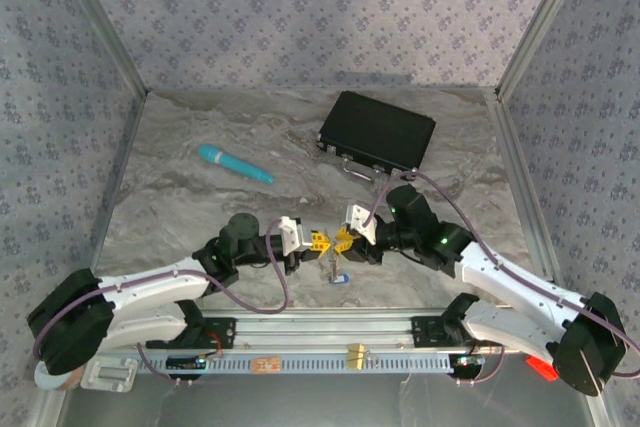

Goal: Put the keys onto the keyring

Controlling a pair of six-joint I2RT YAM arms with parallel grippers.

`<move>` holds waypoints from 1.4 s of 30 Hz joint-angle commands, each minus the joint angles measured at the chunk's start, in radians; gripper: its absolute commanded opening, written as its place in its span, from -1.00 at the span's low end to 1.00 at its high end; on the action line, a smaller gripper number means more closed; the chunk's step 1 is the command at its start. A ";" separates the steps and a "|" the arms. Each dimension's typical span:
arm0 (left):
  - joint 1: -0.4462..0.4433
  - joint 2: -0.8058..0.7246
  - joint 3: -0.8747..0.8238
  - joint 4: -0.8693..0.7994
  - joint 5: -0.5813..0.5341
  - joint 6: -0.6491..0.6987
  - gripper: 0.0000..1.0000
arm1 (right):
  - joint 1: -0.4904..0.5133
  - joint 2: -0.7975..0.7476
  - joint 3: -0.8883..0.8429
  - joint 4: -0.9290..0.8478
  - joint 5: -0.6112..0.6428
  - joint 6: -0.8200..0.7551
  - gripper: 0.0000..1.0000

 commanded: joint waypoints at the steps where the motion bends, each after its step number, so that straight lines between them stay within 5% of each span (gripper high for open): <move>1: -0.003 0.009 -0.002 0.106 0.017 -0.030 -1.00 | -0.002 0.002 -0.009 0.063 -0.032 0.040 -0.56; 11: -0.004 0.003 0.010 0.097 0.006 -0.032 -0.97 | -0.015 0.006 0.039 -0.014 -0.057 -0.010 -1.00; 13: -0.004 -0.012 0.017 0.040 -0.026 -0.016 -0.63 | -0.013 0.009 0.072 -0.078 -0.042 -0.041 -1.00; 17: -0.003 -0.033 0.062 -0.140 -0.055 0.043 -0.52 | 0.012 0.039 0.153 -0.242 0.029 -0.130 -1.00; 24: -0.003 -0.018 0.107 -0.213 -0.019 0.071 -0.63 | 0.067 0.112 0.260 -0.413 0.125 -0.232 -1.00; 34: -0.004 0.007 0.109 -0.171 0.013 0.058 -0.86 | 0.097 0.136 0.284 -0.368 0.098 -0.232 -1.00; 39: -0.003 -0.002 0.096 -0.154 0.015 0.055 -1.00 | 0.078 0.067 0.206 -0.276 0.074 -0.181 -0.54; 42: -0.003 -0.013 0.069 -0.096 0.007 0.037 -1.00 | 0.034 0.011 0.133 -0.193 0.038 -0.113 -0.46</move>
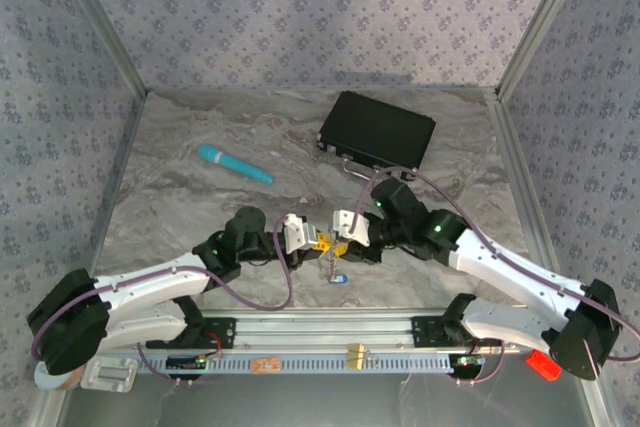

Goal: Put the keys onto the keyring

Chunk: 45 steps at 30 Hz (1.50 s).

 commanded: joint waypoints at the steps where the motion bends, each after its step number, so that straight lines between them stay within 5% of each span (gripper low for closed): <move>1: -0.002 -0.013 -0.021 0.121 0.006 -0.032 -1.00 | -0.039 -0.063 -0.063 0.113 -0.061 0.095 -0.43; 13: -0.002 -0.006 -0.066 0.259 0.009 -0.082 -1.00 | -0.043 -0.097 -0.138 0.185 -0.058 0.188 -0.39; 30: -0.004 0.062 -0.067 0.390 0.057 -0.138 -1.00 | -0.006 -0.021 -0.121 0.202 -0.091 0.186 -0.89; 45: -0.003 0.041 -0.070 0.349 0.052 -0.117 -1.00 | -0.041 -0.152 -0.134 0.124 -0.003 0.171 -0.51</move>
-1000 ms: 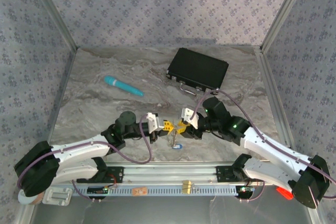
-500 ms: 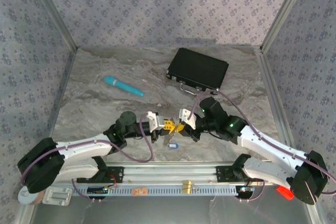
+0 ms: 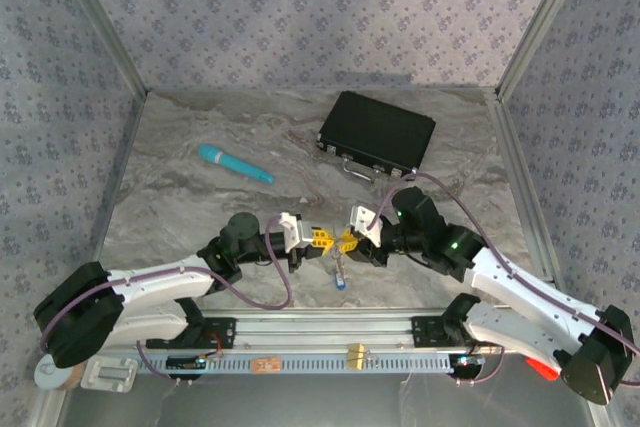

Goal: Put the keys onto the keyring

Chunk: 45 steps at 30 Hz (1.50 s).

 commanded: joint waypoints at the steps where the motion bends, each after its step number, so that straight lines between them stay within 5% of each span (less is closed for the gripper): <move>1: -0.005 -0.016 0.003 0.046 0.029 -0.001 -1.00 | -0.004 -0.006 0.009 -0.033 0.009 -0.004 -0.51; 18: -0.006 -0.011 0.006 0.043 0.051 -0.007 -1.00 | -0.003 0.039 0.012 0.075 -0.020 0.018 -0.52; 25: -0.005 -0.011 0.006 0.042 0.050 -0.005 -1.00 | -0.003 0.044 0.019 0.069 -0.031 0.018 -0.84; 27: -0.005 -0.015 0.010 0.024 0.036 -0.003 -0.97 | -0.003 0.049 0.031 0.049 -0.030 0.009 -0.99; 29: -0.005 -0.027 0.024 -0.045 0.008 0.019 -0.66 | 0.000 0.052 0.054 0.003 -0.016 -0.014 -1.00; 31: -0.005 -0.045 0.046 -0.139 -0.010 0.059 -0.59 | 0.010 0.061 0.087 -0.059 0.018 -0.047 -1.00; 37: -0.005 -0.081 0.076 -0.278 -0.022 0.119 -0.59 | 0.072 0.152 0.210 -0.290 0.166 -0.185 -1.00; 45: -0.006 -0.072 0.073 -0.251 -0.014 0.103 -0.70 | 0.116 0.218 0.262 -0.280 0.168 -0.226 -1.00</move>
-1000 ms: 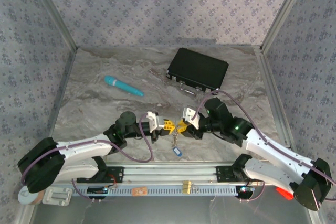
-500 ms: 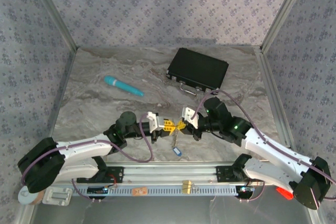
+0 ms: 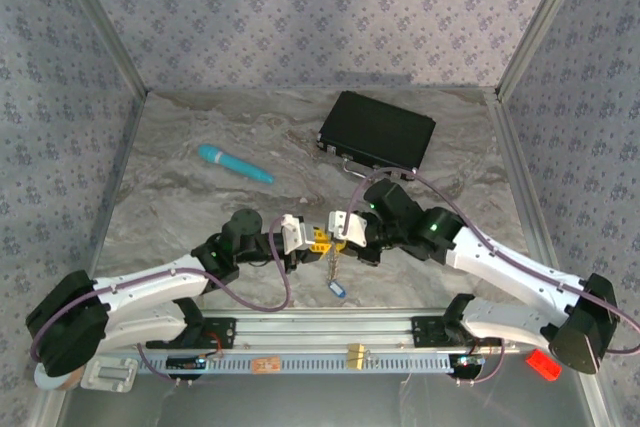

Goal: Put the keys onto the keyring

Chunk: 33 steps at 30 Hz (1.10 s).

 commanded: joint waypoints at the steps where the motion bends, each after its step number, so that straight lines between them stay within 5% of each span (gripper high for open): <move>1: -0.005 0.000 0.028 -0.001 0.011 0.012 -0.70 | 0.016 0.021 0.051 -0.023 0.004 -0.038 -1.00; 9: -0.005 0.019 0.032 -0.001 0.014 0.022 -0.71 | 0.019 0.002 0.030 0.038 -0.032 -0.004 -1.00; 14: -0.005 0.014 0.031 -0.012 0.017 0.030 -0.94 | 0.013 -0.035 0.006 0.055 -0.041 0.018 -1.00; 19: -0.005 -0.017 0.003 0.040 0.011 0.015 -1.00 | -0.020 -0.105 -0.078 0.120 -0.050 0.078 -0.45; 33: -0.005 -0.012 -0.071 0.288 0.037 -0.099 -1.00 | -0.062 -0.138 -0.198 0.327 -0.151 0.203 -0.42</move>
